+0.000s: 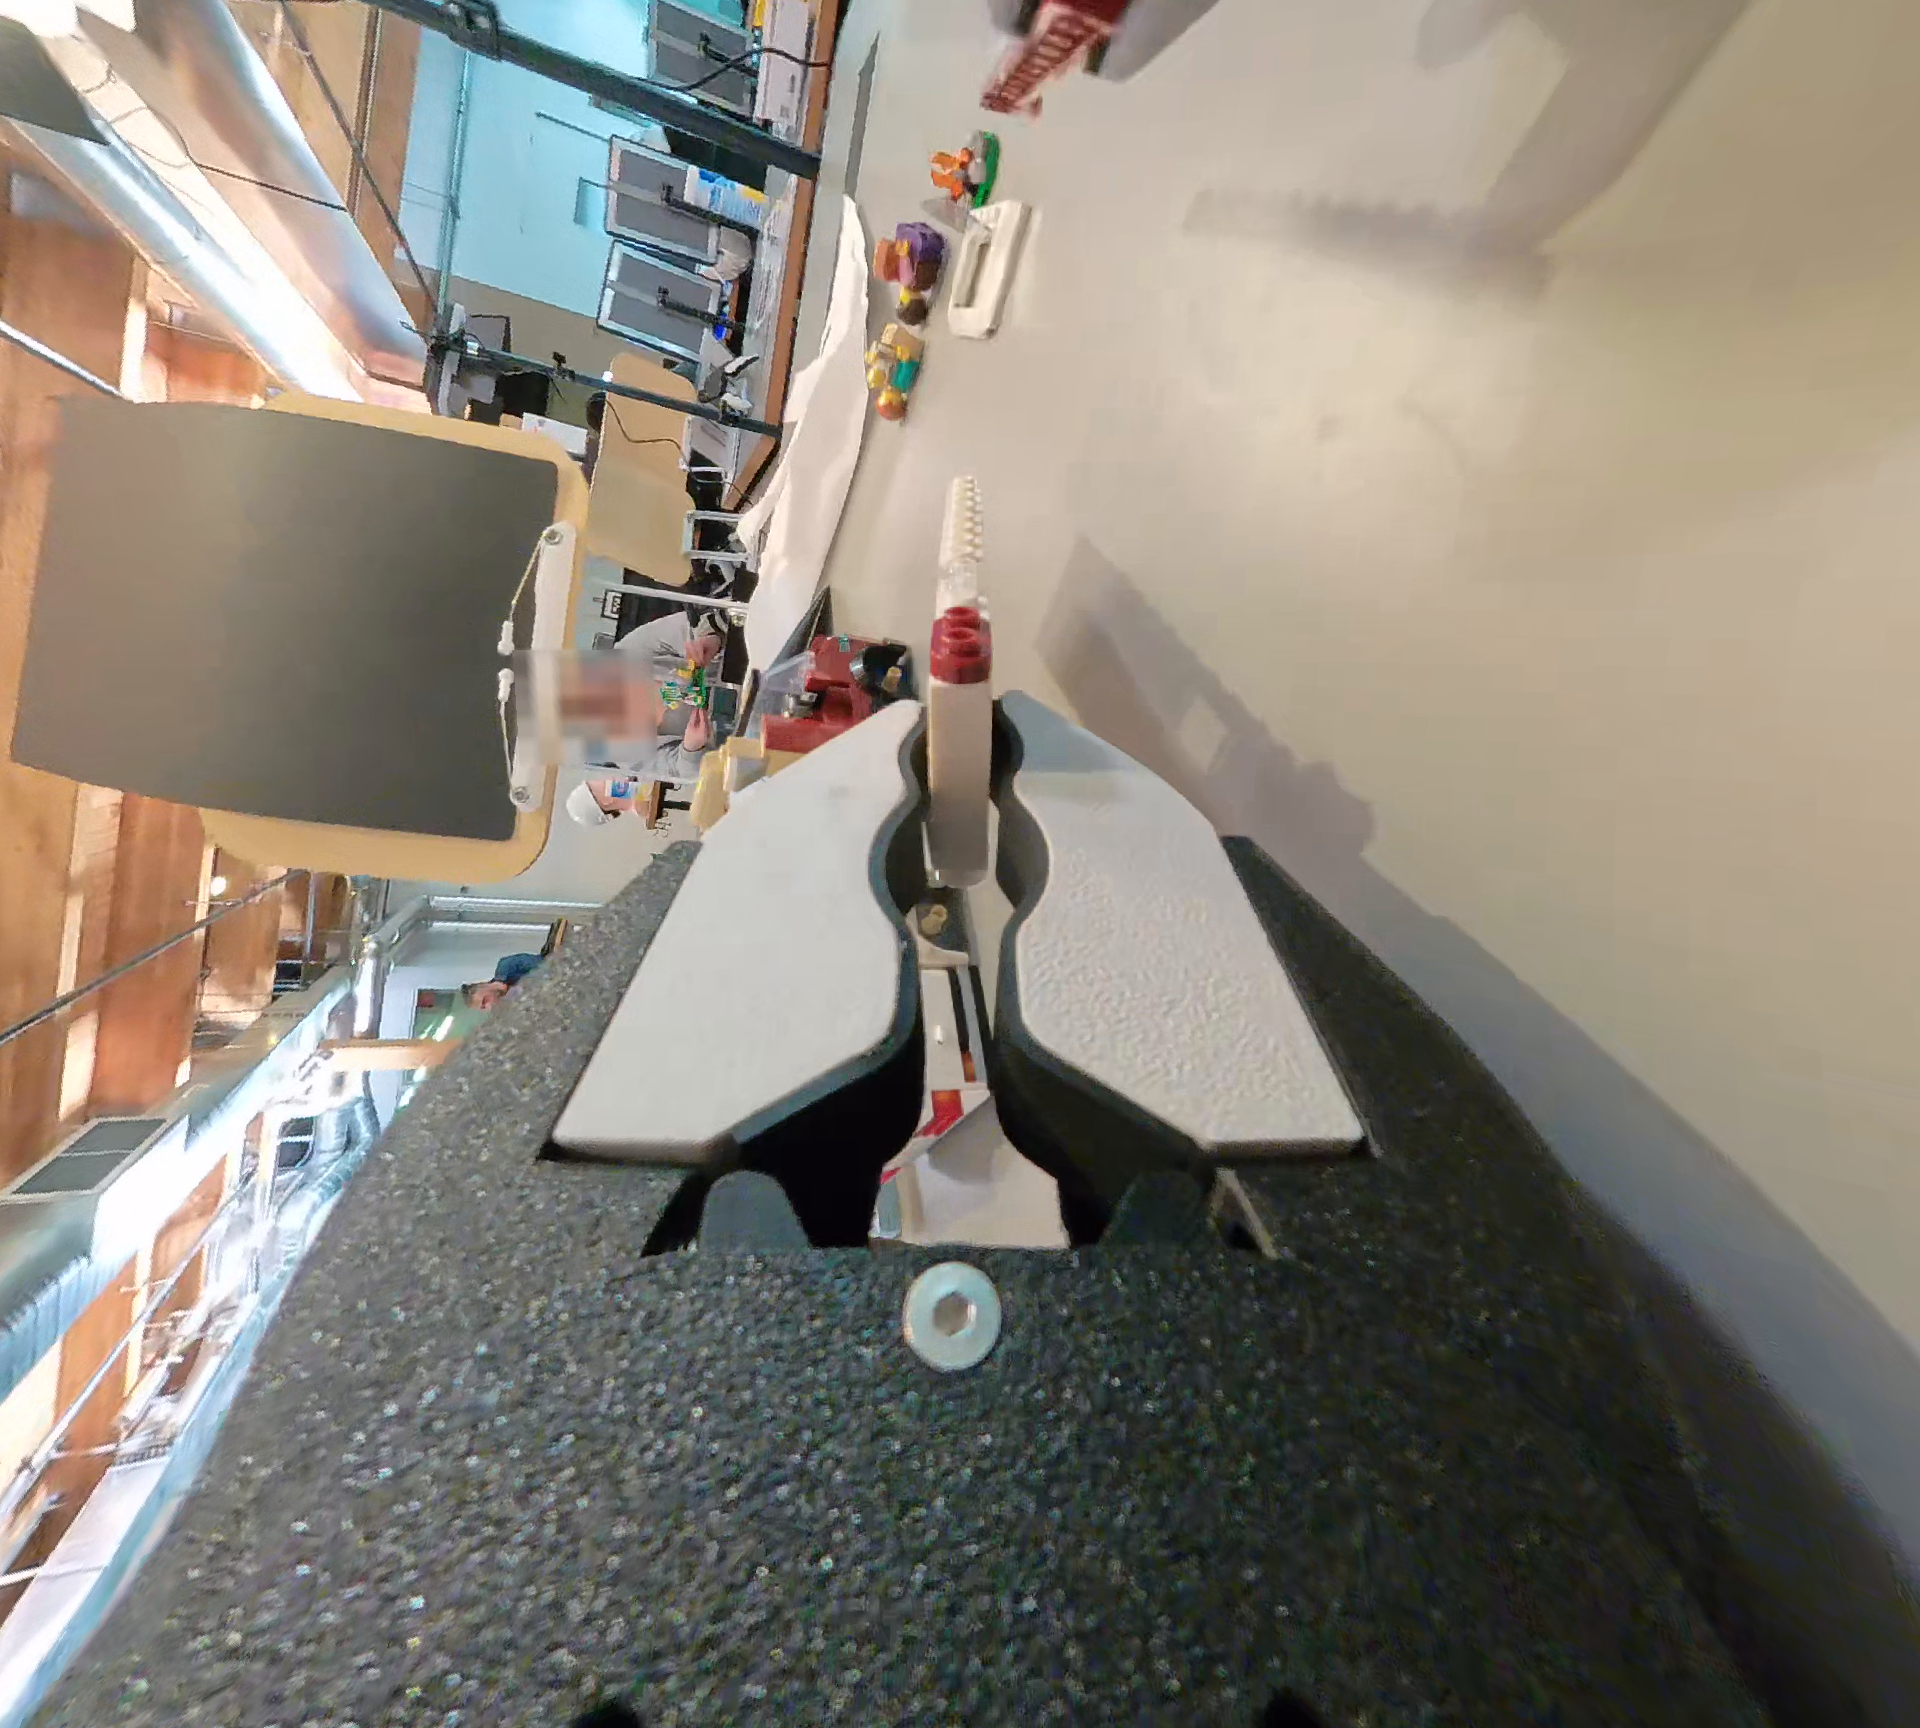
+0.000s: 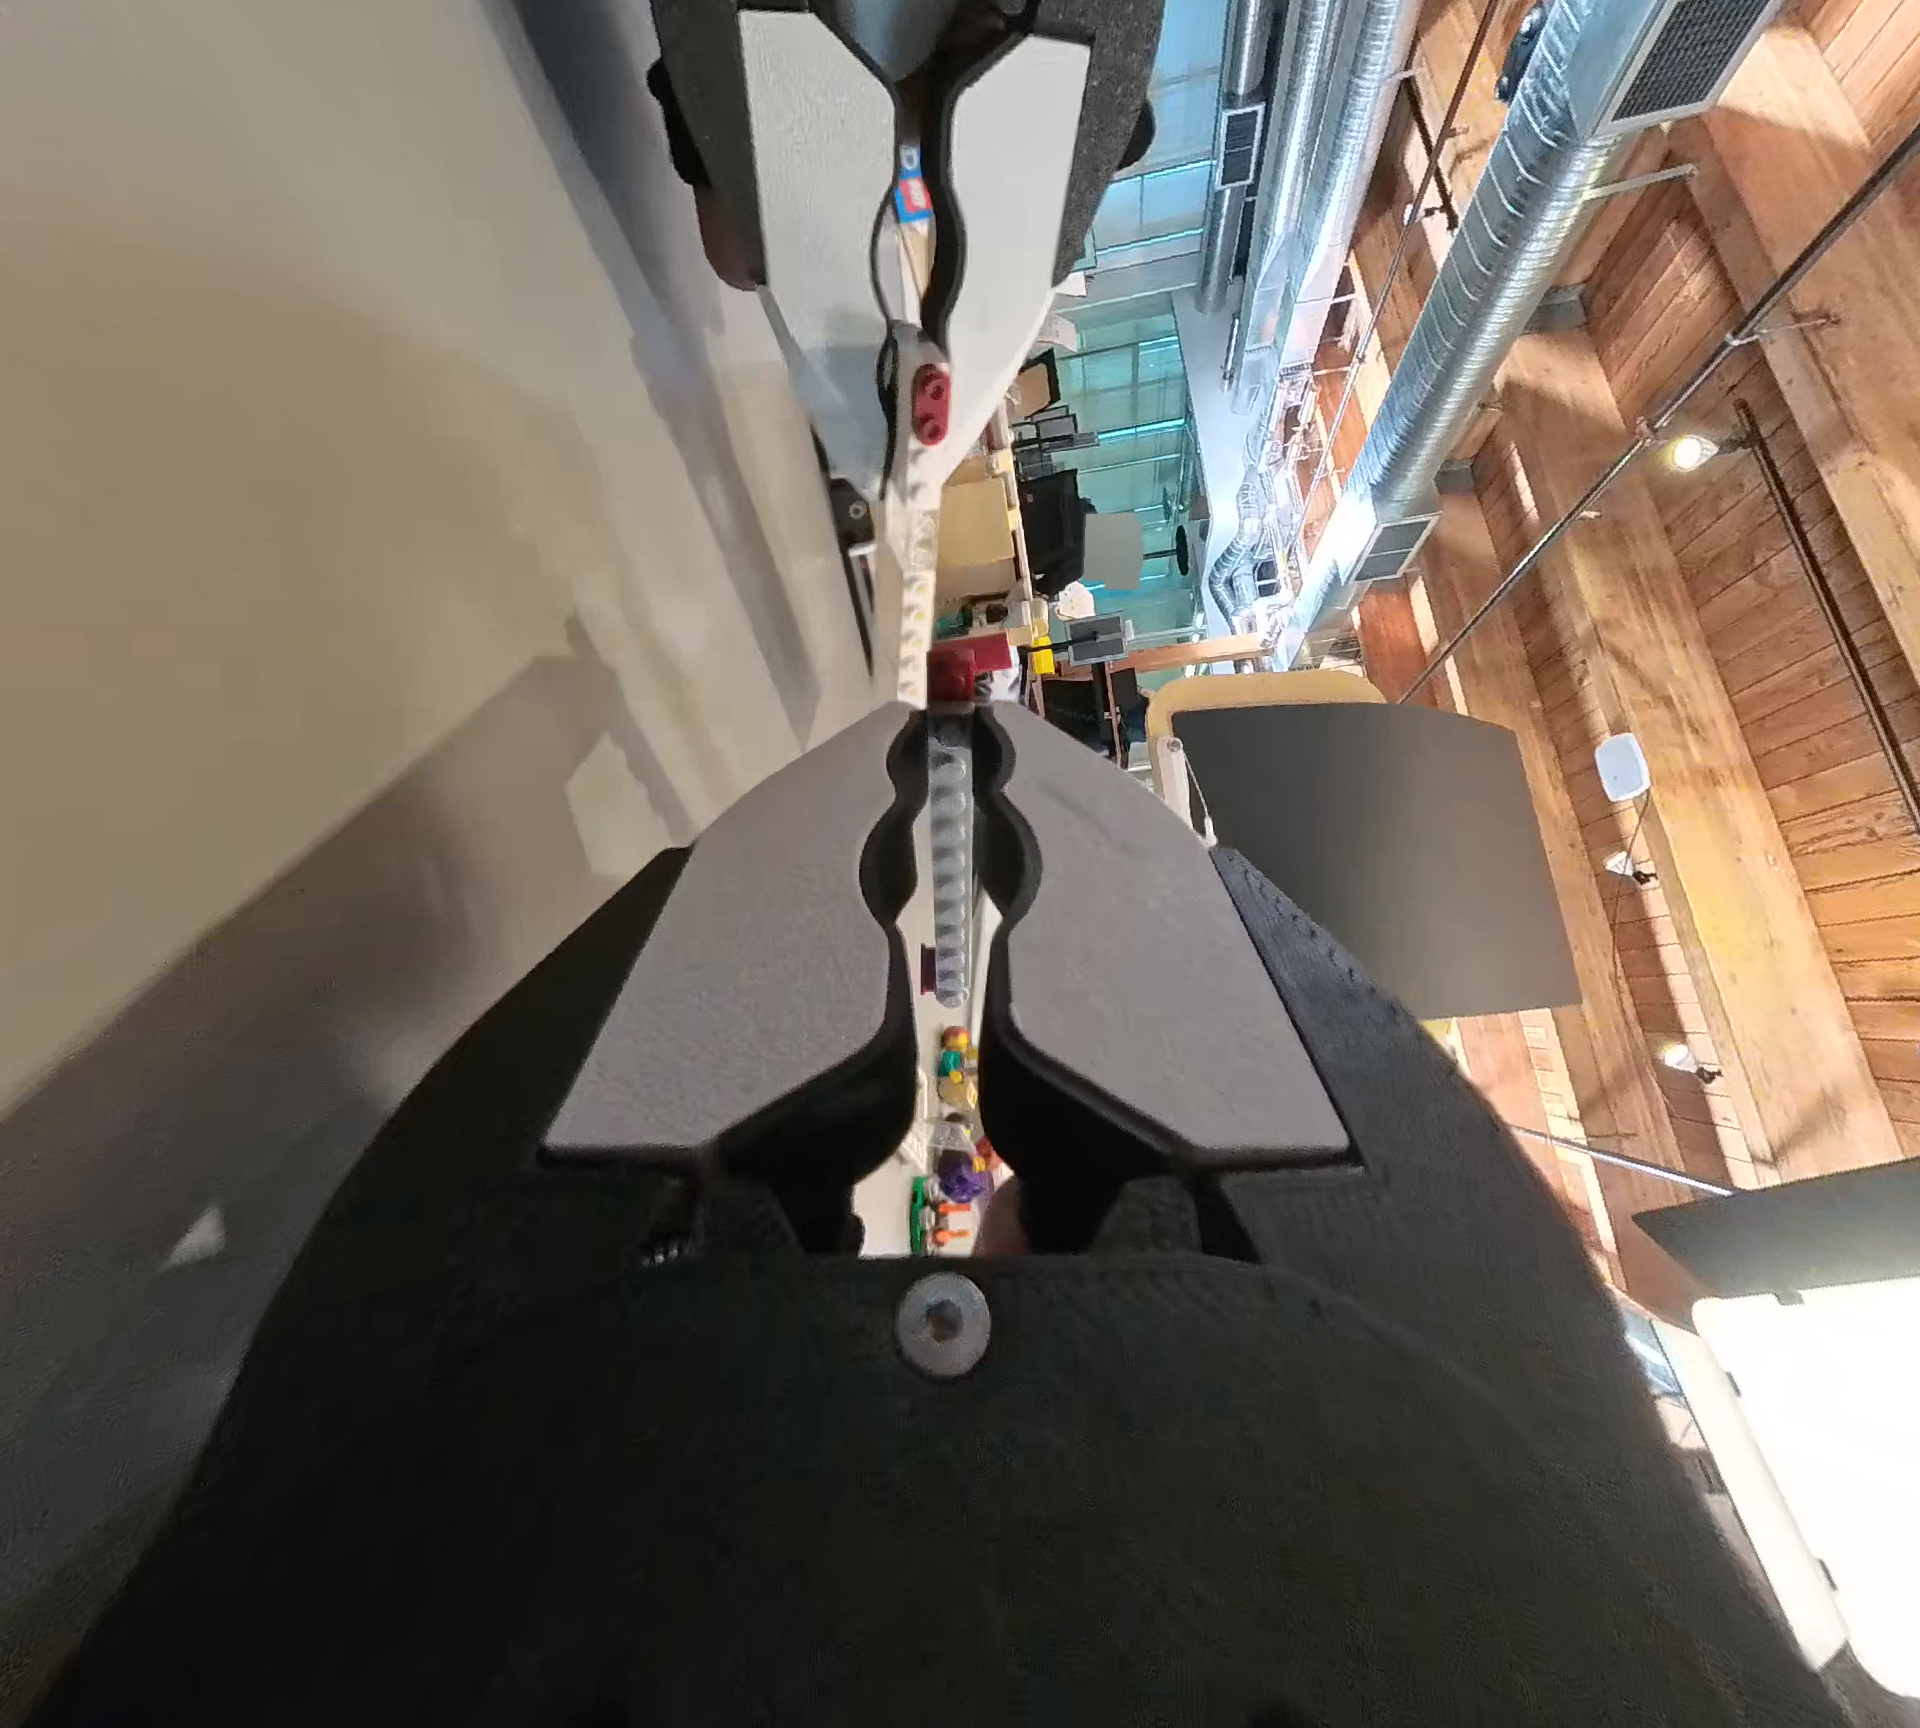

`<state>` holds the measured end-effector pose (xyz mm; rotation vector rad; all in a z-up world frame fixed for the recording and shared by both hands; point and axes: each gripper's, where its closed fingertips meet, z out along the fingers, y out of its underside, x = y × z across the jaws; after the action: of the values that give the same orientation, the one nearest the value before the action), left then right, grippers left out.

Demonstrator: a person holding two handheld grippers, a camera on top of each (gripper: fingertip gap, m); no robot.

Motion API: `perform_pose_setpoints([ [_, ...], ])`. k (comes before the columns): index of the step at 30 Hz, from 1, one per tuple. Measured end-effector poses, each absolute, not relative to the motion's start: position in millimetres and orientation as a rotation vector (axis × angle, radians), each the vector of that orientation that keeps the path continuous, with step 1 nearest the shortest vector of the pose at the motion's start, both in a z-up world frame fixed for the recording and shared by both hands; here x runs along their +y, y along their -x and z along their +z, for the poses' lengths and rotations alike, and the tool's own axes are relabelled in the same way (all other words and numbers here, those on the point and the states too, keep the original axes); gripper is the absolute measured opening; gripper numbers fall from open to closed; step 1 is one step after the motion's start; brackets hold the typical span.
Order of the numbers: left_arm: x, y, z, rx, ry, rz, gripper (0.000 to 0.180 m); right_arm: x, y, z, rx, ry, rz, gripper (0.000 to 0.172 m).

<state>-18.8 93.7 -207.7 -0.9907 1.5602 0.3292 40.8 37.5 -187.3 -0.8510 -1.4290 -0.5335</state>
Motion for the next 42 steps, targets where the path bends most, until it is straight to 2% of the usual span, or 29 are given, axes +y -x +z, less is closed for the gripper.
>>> perform_pose_setpoints([
  [7,89,9,-228,1.693,0.955,0.355,0.010,42,-42,-191,-1.436,0.868,-0.546,0.008],
  [8,88,9,-228,1.697,0.963,0.326,0.014,43,-43,-191,-1.436,0.870,-0.551,0.008],
  [12,84,11,-226,1.725,1.034,0.193,0.047,48,-45,-195,-1.443,0.904,-0.566,0.008],
  [15,81,14,-221,1.725,1.077,0.122,0.060,54,-48,-196,-1.436,0.944,-0.579,0.008],
  [21,63,-2,-187,1.552,1.197,-0.160,0.049,72,-50,-189,-1.363,1.039,-0.653,0.008],
  [28,55,3,-212,1.684,1.379,-0.250,0.049,76,-42,-183,-1.329,1.048,-0.685,0.008],
  [31,54,6,-206,1.642,1.415,-0.334,0.046,77,-41,-184,-1.336,1.042,-0.706,0.008],
  [36,51,-15,-182,1.439,1.437,-0.592,0.032,76,-32,-180,-1.309,1.058,-0.671,0.008],
  [42,58,-22,-176,1.359,1.420,-0.634,0.014,75,-26,-178,-1.292,1.066,-0.635,0.008],
])
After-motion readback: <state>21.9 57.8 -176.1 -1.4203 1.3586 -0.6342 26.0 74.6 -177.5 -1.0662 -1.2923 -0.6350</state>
